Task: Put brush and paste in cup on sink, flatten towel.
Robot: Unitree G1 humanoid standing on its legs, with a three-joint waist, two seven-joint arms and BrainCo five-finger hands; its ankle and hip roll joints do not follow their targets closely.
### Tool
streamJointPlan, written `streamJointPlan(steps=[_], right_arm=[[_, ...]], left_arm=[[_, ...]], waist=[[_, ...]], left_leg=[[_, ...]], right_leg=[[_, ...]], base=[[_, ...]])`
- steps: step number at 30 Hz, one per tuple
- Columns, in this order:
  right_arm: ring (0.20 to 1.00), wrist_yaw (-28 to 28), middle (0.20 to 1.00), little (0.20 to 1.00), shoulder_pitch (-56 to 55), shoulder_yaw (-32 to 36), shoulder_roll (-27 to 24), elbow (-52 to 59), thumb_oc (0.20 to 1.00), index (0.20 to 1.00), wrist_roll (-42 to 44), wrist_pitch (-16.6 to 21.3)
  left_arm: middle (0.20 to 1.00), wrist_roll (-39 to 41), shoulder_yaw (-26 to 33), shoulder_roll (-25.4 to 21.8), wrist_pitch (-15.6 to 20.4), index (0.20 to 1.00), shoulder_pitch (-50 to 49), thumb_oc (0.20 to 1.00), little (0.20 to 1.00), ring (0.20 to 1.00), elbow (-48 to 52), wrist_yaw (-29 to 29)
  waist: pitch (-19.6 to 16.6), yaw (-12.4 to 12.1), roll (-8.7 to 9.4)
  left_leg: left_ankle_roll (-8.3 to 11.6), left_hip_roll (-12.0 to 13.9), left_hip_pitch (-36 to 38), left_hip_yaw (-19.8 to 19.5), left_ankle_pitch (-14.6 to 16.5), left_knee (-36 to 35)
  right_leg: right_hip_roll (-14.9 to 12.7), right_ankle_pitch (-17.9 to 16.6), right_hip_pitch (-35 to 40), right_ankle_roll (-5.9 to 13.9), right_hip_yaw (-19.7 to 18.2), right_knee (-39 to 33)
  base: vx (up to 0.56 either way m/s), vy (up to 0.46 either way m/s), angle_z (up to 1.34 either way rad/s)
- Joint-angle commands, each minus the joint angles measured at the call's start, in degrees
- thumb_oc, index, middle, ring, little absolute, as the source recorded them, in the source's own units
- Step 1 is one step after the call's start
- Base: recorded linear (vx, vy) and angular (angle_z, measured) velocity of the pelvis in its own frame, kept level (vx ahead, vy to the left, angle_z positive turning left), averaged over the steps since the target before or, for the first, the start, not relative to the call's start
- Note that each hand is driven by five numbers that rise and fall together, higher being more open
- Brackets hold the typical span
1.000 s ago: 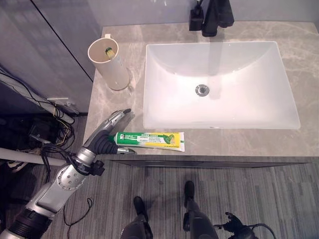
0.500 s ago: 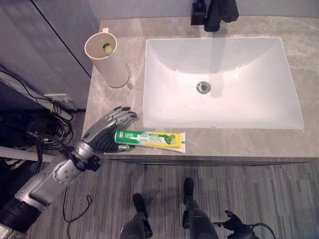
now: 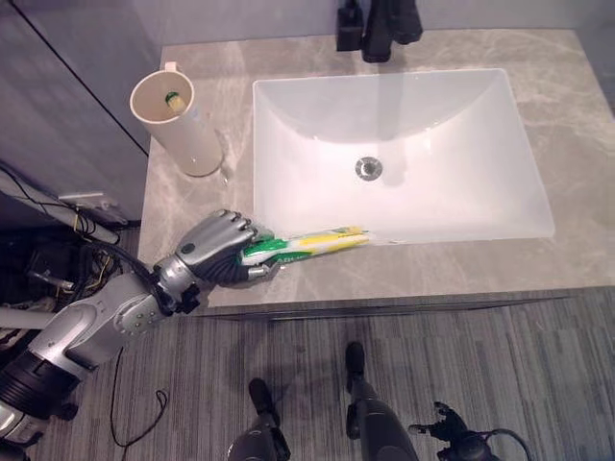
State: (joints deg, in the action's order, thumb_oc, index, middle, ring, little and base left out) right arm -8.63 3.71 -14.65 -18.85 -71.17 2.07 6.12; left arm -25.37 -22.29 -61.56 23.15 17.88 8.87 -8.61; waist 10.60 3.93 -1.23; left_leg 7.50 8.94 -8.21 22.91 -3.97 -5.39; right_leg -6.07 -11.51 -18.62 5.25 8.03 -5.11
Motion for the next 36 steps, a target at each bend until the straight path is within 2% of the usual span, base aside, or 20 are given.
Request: streamJointPlan(steps=[1,7,10,12,15,16,17,18,19,20,21,22,24,28,29,30,32,33,34,36], right_arm=[[1.000,-0.6,1.000,1.000,-1.7,3.1,-0.7,-3.3,1.000,1.000,5.6,-0.1],[1.000,1.6,1.000,1.000,-6.4,16.1,-2.7,-9.3,1.000,1.000,18.2,-0.9],[1.000,2.7,1.000,1.000,-7.3,25.8,-7.2,-12.7,1.000,1.000,28.5,-1.4],[1.000,2.5,1.000,1.000,-7.4,29.6,-12.0,-13.3,1.000,1.000,30.8,-1.4],[1.000,-3.0,1.000,1.000,-3.1,38.1,-27.5,-13.3,1.000,1.000,33.8,-0.4],[1.000,-6.3,1.000,1.000,-2.8,41.0,-31.5,-5.9,1.000,1.000,32.4,0.8],[1.000,-6.4,1.000,1.000,-3.1,41.3,-31.5,-5.6,1.000,1.000,32.3,0.7],[1.000,-15.5,1.000,1.000,-5.4,45.4,-34.0,27.2,1.000,1.000,21.5,4.7],[1.000,-15.9,1.000,1.000,-5.9,45.8,-33.7,28.0,1.000,1.000,21.2,4.2],[1.000,-21.3,1.000,1.000,-0.4,43.8,-36.9,41.8,1.000,1.000,13.8,5.8],[1.000,-21.5,1.000,1.000,-0.4,43.9,-36.7,42.0,1.000,1.000,13.7,5.6],[1.000,-22.6,1.000,1.000,4.7,41.1,-37.1,52.1,1.000,1.000,11.1,7.4],[1.000,-19.5,1.000,1.000,8.1,38.4,-36.9,60.6,1.000,1.000,9.9,8.9],[1.000,-19.5,1.000,1.000,8.3,38.3,-36.7,60.7,1.000,1.000,9.9,8.8],[1.000,-18.1,1.000,1.000,11.7,34.5,-37.7,62.1,1.000,1.000,9.8,9.1],[1.000,-6.7,1.000,1.000,26.9,13.8,-35.4,63.5,1.000,1.000,17.3,7.4],[1.000,-3.4,1.000,1.000,30.5,7.8,-33.4,63.7,1.000,1.000,20.1,6.1],[1.000,1.0,1.000,1.000,33.2,2.8,-31.2,63.8,1.000,1.000,26.9,6.2],[1.000,10.4,1.000,1.000,38.2,-7.6,-24.3,62.3,1.000,1.000,46.8,6.2],[1.000,10.8,1.000,1.000,39.6,-10.0,-21.6,63.1,1.000,1.000,49.1,6.2]], left_arm=[[0.200,-1.2,-1.2,-1.7,1.6,0.200,-4.6,0.200,0.200,0.200,2.3,-0.7],[0.200,0.0,7.4,3.2,-0.4,0.200,-6.7,0.200,0.200,0.200,0.6,-4.9],[0.200,-1.0,13.4,5.2,-2.4,0.200,-5.4,0.200,0.200,0.200,-0.1,-7.9],[0.200,-2.0,14.7,5.6,-3.7,0.200,-1.9,0.200,0.200,0.200,-0.5,-9.7],[0.200,-2.0,13.1,7.1,-5.6,0.200,7.4,0.200,0.200,0.200,-0.8,-12.3],[0.200,-2.7,13.6,8.5,-6.6,0.200,9.3,0.200,0.200,0.200,0.5,-14.0],[0.200,-2.7,13.5,8.6,-6.6,0.200,9.4,0.200,0.200,0.200,0.6,-14.0],[0.200,-7.0,15.6,9.7,-8.1,0.200,12.2,0.200,0.200,0.200,1.8,-17.6],[0.200,-7.1,15.4,9.7,-8.1,0.200,12.4,0.200,0.200,0.200,1.8,-17.6],[0.200,-10.3,11.9,9.4,-10.6,0.200,20.4,0.200,0.200,0.200,-1.2,-20.7],[0.200,-10.4,11.6,9.3,-10.6,0.200,20.9,0.200,0.200,0.200,-1.5,-20.9],[0.200,-12.1,10.1,9.0,-12.2,0.200,26.6,0.200,0.200,0.200,-3.3,-21.9],[0.200,-12.7,10.2,7.2,-12.9,0.200,29.5,0.200,0.200,0.200,-4.2,-21.6],[0.200,-12.7,10.1,7.0,-12.9,0.200,29.7,0.200,0.200,0.200,-4.3,-21.6],[0.200,-12.5,8.6,7.1,-12.8,0.200,31.7,0.200,0.200,0.200,-4.6,-21.3],[0.200,-8.9,3.9,4.8,-13.4,0.200,38.4,0.200,0.200,0.200,-7.9,-20.2],[0.200,-7.7,4.1,4.0,-13.8,0.200,38.6,0.200,0.200,0.200,-8.3,-19.7],[0.200,-7.6,3.9,3.7,-13.7,0.200,39.3,0.200,0.200,0.200,-8.2,-19.2],[0.200,-7.5,0.0,3.3,-13.1,0.200,42.9,0.200,0.200,0.200,-8.3,-19.1],[0.200,-7.7,-2.1,2.9,-13.5,0.200,43.9,0.200,0.200,0.200,-9.0,-19.1]], waist=[[-2.8,0.4,0.26],[-5.9,0.7,2.05],[-8.0,1.2,3.59],[-9.0,1.6,4.49],[-10.7,3.0,5.39],[-10.9,3.4,5.34],[-10.9,3.2,5.28],[-12.0,4.8,4.70],[-12.1,4.7,4.76],[-13.4,4.8,4.15],[-13.3,4.8,4.28],[-14.0,4.6,4.14],[-14.4,4.2,4.07],[-14.3,4.3,4.21],[-14.8,3.5,4.14],[-15.0,2.0,4.54],[-14.9,1.6,4.53],[-14.8,1.3,4.48],[-14.7,0.1,4.33],[-14.7,-0.2,4.27]], left_leg=[[2.41,1.6,0.5,-3.5,-2.8,0.4],[2.27,1.8,3.9,-4.3,-1.6,0.4],[2.34,1.9,5.9,-4.2,-0.5,0.4],[2.47,2.1,6.4,-4.1,-0.3,0.4],[2.56,2.1,7.0,-4.1,-0.1,0.4],[2.38,2.0,7.0,-4.1,-0.3,0.4],[2.36,2.0,6.9,-4.1,-0.4,0.4],[1.98,1.8,7.8,-3.4,0.2,0.4],[1.97,1.8,7.8,-3.4,0.2,0.4],[1.60,1.5,8.8,-2.7,0.7,0.4],[1.58,1.5,8.7,-2.7,0.6,0.4],[1.16,1.3,9.7,-2.2,1.0,0.4],[0.93,1.2,10.3,-1.9,1.0,0.4],[0.91,1.1,10.2,-1.9,0.8,0.4],[0.93,1.1,10.6,-1.9,1.2,0.4],[0.92,0.9,11.2,-1.2,0.5,0.4],[0.92,0.9,11.3,-1.3,0.2,0.4],[0.95,0.9,11.2,-1.5,0.0,0.4],[1.18,0.8,11.0,-2.1,-0.3,0.4],[1.11,0.8,10.7,-2.3,-0.7,0.4]], right_leg=[[-3.6,4.0,5.2,5.95,-0.6,0.1],[-3.8,4.7,9.3,6.15,1.0,0.1],[-3.6,5.3,11.4,6.47,1.4,0.1],[-3.7,5.3,11.9,6.65,1.6,0.1],[-3.8,4.9,12.8,7.06,1.8,0.1],[-3.9,4.6,12.8,7.12,1.6,0.1],[-3.9,4.5,12.7,7.10,1.6,0.1],[-4.1,4.2,13.0,7.44,0.8,0.1],[-4.1,4.1,12.9,7.42,0.8,0.1],[-4.3,4.1,13.4,7.59,0.5,0.1],[-4.3,4.0,13.3,7.56,0.4,0.1],[-4.3,4.2,13.9,7.52,0.1,0.1],[-4.3,4.3,14.4,7.40,-0.2,0.1],[-4.3,4.2,14.3,7.37,-0.3,0.1],[-4.3,4.7,14.7,7.51,-0.2,0.1],[-4.4,4.1,15.1,7.18,-0.4,0.1],[-4.4,4.1,15.3,7.07,-0.2,0.1],[-4.5,4.0,15.5,6.95,0.0,0.1],[-4.6,4.1,15.9,6.84,0.9,0.1],[-4.7,3.9,15.8,6.73,1.2,0.1]], base=[[0.07,-0.019,-0.03],[0.02,-0.009,0.06],[-0.02,-0.001,0.02],[-0.02,-0.003,0.00],[-0.03,0.008,0.05],[-0.01,0.024,0.14],[-0.03,0.072,0.12],[-0.01,0.054,0.02],[0.00,0.101,-0.09],[0.00,0.045,-0.18],[0.01,0.076,-0.26],[0.02,0.048,-0.16],[0.00,0.024,-0.05],[-0.01,-0.001,-0.04],[-0.04,0.035,0.00],[-0.04,0.046,-0.10],[-0.05,0.014,-0.46],[-0.05,0.003,-0.24],[-0.05,0.003,0.11],[-0.02,0.011,0.27]])
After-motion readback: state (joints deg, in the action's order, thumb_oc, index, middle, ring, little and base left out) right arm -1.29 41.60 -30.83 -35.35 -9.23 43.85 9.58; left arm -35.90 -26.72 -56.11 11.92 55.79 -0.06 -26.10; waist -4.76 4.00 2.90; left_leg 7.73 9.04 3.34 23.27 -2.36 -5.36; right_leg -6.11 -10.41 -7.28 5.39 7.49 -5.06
